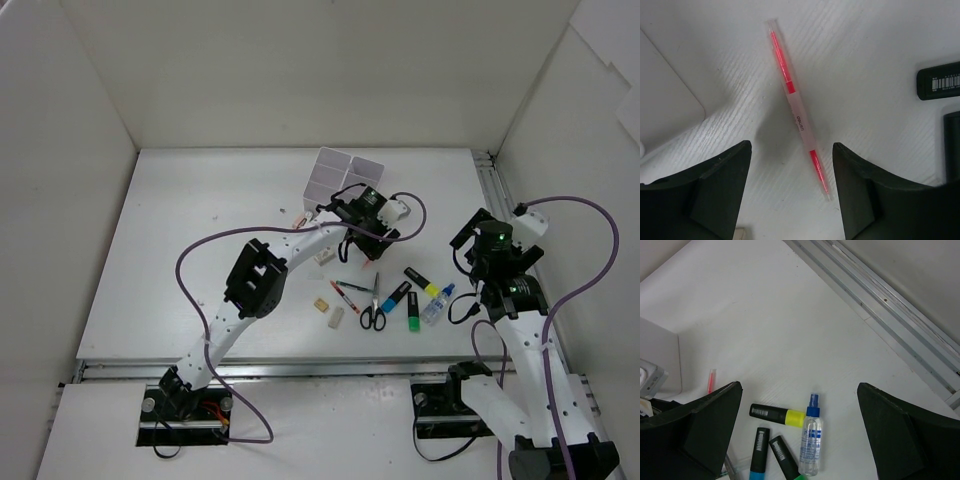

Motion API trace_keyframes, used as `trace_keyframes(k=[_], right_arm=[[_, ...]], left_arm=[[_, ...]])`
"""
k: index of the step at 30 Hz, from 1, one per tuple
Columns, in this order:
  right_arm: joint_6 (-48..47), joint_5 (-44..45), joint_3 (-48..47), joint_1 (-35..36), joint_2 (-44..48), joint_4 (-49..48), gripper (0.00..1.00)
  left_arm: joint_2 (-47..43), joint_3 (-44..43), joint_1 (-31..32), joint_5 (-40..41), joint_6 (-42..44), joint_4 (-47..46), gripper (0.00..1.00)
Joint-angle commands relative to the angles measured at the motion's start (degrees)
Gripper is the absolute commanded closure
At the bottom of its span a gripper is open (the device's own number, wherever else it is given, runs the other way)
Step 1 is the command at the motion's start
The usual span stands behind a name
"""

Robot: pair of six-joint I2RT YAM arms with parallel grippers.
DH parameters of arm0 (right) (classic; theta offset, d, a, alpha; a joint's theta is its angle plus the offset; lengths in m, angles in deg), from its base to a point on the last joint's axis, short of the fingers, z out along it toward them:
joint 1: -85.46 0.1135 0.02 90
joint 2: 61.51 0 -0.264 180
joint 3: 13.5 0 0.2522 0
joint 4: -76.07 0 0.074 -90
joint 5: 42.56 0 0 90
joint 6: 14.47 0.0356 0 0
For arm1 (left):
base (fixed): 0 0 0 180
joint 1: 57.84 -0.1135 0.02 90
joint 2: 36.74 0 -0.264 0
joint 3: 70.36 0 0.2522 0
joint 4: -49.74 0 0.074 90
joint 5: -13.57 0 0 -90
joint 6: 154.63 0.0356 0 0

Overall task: Sort the stationery into containers
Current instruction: Pick up the pen from the center of the board.

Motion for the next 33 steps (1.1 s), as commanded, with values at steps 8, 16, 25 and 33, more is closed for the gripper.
trace_keyframes(k=[8,16,25,33], right_arm=[[-0.39,0.35,-0.16,-0.92,0.88,-1.5,0.02],[-0.48,0.79,0.8,-1.01,3.07,-1.5,0.02],[-0.75,1.41,0.89,-1.1,4.04,-1.5,0.02],[-1.54,1.58,1.07,-1.01,5.45,-1.5,0.02]], left_arm=[[0.54,-4.09,1.44,2.94,-5.17,3.56,0.5],[3.36,-4.71,1.44,2.06,-9.83,5.86,0.62],[3.71,-5.6,1.97,3.38,-11.68,6.21,0.84],[-2.85,-0.33,1.97,4.69,-7.66,1.83,1.0]])
